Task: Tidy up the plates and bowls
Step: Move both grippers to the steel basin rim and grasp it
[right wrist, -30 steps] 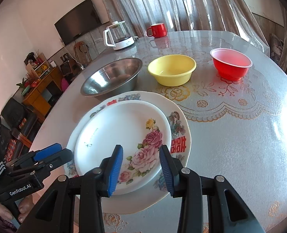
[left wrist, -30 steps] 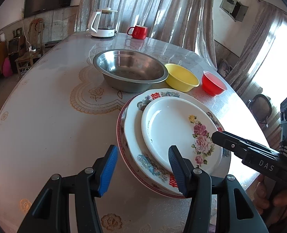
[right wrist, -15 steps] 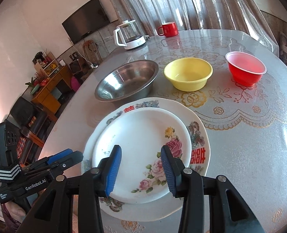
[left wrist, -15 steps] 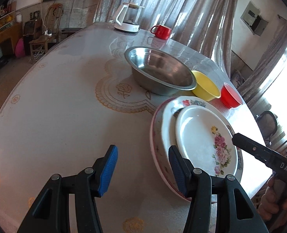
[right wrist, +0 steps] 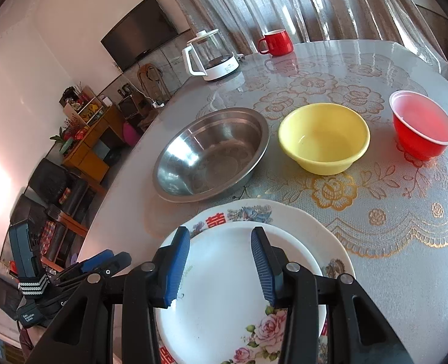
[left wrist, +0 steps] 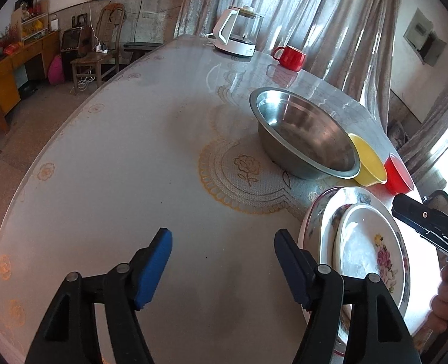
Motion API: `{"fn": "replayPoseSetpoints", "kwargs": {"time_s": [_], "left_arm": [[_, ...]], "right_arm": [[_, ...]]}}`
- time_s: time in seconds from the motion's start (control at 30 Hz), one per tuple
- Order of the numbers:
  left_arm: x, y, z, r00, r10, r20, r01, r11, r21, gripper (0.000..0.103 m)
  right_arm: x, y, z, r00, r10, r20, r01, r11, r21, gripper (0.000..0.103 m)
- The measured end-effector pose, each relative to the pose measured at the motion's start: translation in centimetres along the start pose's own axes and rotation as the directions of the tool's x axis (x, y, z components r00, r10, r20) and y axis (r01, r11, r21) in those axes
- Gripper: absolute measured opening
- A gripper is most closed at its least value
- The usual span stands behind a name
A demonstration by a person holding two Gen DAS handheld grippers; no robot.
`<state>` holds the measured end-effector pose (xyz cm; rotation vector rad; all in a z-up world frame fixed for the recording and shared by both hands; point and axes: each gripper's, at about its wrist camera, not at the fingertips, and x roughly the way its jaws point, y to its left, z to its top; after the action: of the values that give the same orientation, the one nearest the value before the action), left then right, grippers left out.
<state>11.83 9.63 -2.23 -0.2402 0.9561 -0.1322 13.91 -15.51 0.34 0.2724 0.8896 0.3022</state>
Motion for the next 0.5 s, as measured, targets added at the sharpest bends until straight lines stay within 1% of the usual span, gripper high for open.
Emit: {"fn": "replayPoseSetpoints", "kwargs": {"time_s": [0.2, 0.23, 0.33, 0.4, 0.43, 0.5], "left_arm": [[1.2, 0.8, 0.9, 0.999, 0.015, -0.043, -0.016, 0.999, -0.032, 0.07], [1.3, 0.9, 1.2, 0.999, 0.013, -0.044, -0.015, 0.999, -0.045, 0.069], [1.7, 1.1, 2.6, 0.999, -0.003, -0.042, 0.0, 0.997, -0.078, 0.068], [2.1, 1.1, 3.5, 0.998, -0.032, -0.047, 0.027, 0.994, -0.109, 0.068], [2.2, 1.0, 4.0, 0.998, -0.05, -0.046, 0.045, 0.992, -0.115, 0.068], [2.5, 0.6, 5.0, 0.998, -0.059, -0.03, 0.056, 0.993, -0.108, 0.068]], "right_arm": [[1.1, -0.4, 0.7, 1.0, 0.002, -0.021, -0.002, 1.0, 0.014, 0.044], [1.3, -0.4, 0.9, 1.0, -0.001, -0.021, 0.001, 1.0, 0.012, 0.044], [1.8, -0.5, 2.1, 1.0, -0.022, -0.007, 0.022, 1.0, 0.009, 0.044], [2.3, -0.6, 2.8, 1.0, -0.018, -0.004, 0.018, 1.0, 0.015, 0.044], [2.6, -0.5, 3.1, 1.0, -0.022, -0.004, 0.022, 1.0, 0.012, 0.044], [3.3, -0.6, 3.7, 0.999, -0.043, -0.007, 0.043, 0.999, 0.016, 0.044]]}}
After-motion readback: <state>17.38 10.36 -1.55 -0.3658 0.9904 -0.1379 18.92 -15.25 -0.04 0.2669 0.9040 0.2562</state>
